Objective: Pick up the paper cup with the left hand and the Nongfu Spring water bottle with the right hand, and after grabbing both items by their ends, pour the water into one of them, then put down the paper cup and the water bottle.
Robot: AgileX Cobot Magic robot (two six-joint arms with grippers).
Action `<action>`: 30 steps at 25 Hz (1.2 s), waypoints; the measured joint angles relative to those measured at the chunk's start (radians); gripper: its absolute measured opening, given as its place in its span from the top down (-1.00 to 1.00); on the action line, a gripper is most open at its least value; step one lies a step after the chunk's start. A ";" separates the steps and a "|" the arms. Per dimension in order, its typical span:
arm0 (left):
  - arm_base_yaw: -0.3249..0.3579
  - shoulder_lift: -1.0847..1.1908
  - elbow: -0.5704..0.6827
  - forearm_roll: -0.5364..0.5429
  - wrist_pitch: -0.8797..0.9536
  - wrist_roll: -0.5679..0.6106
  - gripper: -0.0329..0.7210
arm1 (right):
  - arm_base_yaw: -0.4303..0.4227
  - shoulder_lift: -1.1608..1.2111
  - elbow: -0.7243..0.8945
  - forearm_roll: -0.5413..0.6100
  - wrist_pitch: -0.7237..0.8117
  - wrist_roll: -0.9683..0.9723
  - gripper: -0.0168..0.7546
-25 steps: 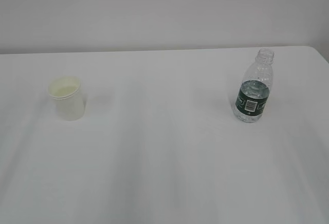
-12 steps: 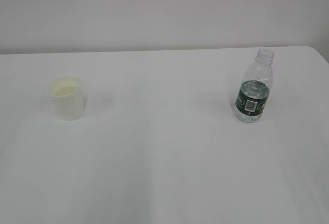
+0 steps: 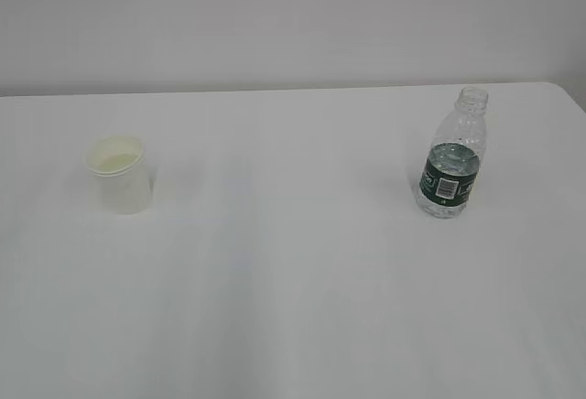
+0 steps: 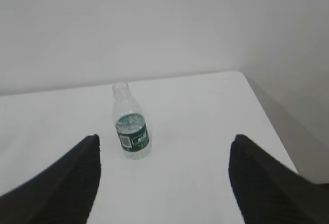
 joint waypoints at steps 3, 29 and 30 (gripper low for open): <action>0.000 0.000 -0.052 -0.029 0.117 0.000 -0.45 | 0.000 -0.002 -0.020 0.017 0.078 -0.006 -0.57; 0.000 0.000 -0.204 -0.318 0.791 0.153 -0.42 | 0.000 -0.080 -0.108 0.158 0.416 -0.148 -0.57; 0.000 0.000 -0.204 -0.321 0.795 0.153 -0.41 | 0.000 -0.081 -0.108 0.158 0.416 -0.148 -0.57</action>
